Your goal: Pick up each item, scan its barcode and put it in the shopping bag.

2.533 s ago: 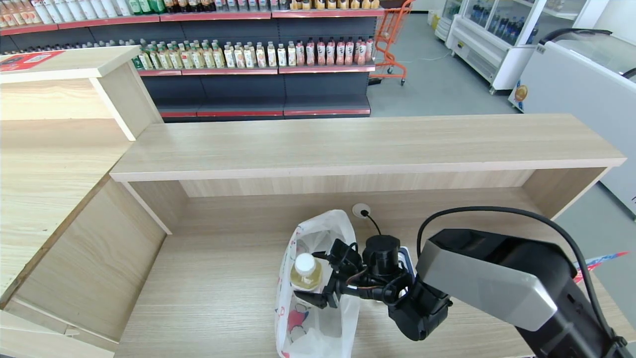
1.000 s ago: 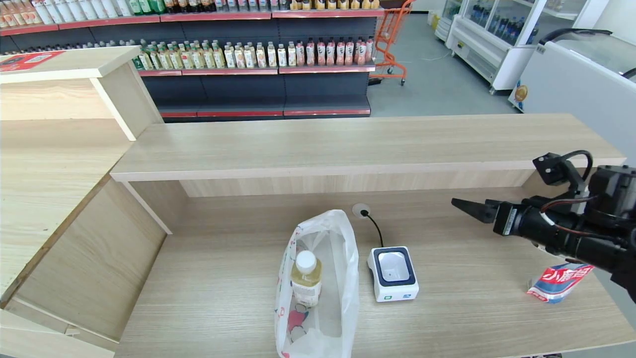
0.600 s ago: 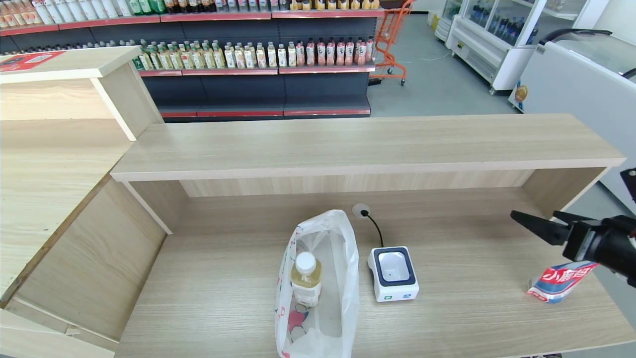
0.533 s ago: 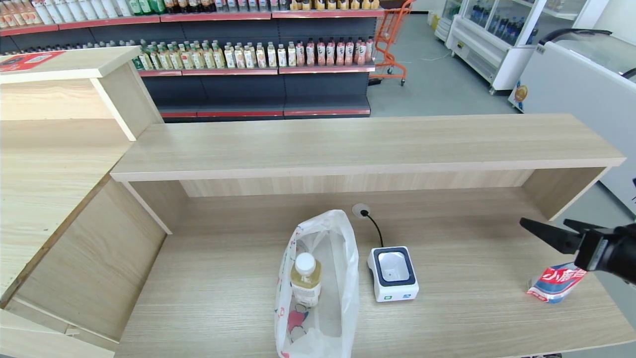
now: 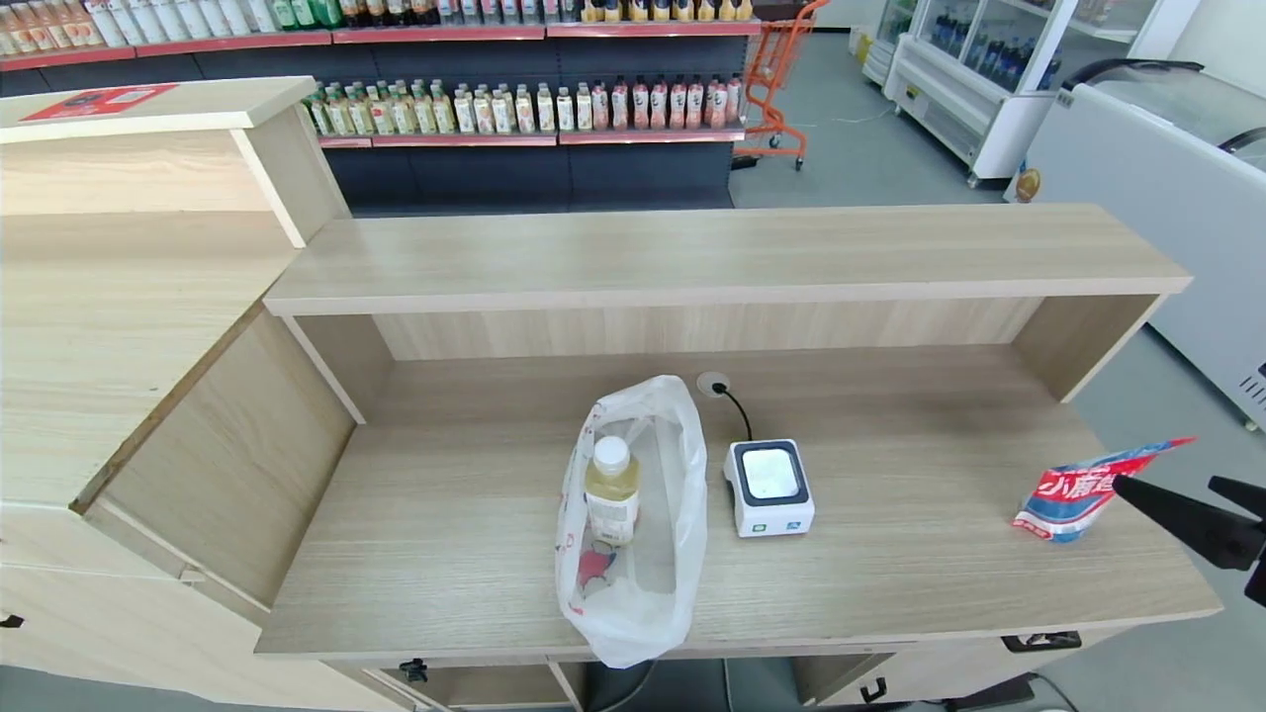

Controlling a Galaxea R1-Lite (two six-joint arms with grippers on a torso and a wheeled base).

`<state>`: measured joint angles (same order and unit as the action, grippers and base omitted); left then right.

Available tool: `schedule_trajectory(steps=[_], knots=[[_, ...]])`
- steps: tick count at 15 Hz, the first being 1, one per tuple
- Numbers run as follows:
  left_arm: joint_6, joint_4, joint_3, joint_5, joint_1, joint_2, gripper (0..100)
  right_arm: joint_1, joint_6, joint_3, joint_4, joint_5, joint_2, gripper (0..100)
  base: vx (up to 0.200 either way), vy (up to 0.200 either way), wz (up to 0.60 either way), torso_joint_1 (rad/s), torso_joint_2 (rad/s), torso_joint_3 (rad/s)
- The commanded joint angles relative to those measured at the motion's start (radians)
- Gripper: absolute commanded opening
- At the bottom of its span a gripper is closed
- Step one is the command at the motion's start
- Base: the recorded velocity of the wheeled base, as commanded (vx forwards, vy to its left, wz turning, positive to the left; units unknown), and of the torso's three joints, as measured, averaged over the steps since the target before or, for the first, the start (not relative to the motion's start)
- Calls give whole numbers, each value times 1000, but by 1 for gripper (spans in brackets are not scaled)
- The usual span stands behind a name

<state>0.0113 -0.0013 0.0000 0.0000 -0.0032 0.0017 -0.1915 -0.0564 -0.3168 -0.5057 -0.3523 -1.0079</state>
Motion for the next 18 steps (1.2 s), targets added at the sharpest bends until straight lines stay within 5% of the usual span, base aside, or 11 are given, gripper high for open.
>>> schedule_trajectory(steps=[1,18], knots=[[1,0,0,0,2,0,100,-8,0,8,12,15,29,100,0,-200,0,-2,-22,2],[7,0,0,0,2,0,100,-11,-5,25,72,35,71,100,0,-200,0,2,5,3]])
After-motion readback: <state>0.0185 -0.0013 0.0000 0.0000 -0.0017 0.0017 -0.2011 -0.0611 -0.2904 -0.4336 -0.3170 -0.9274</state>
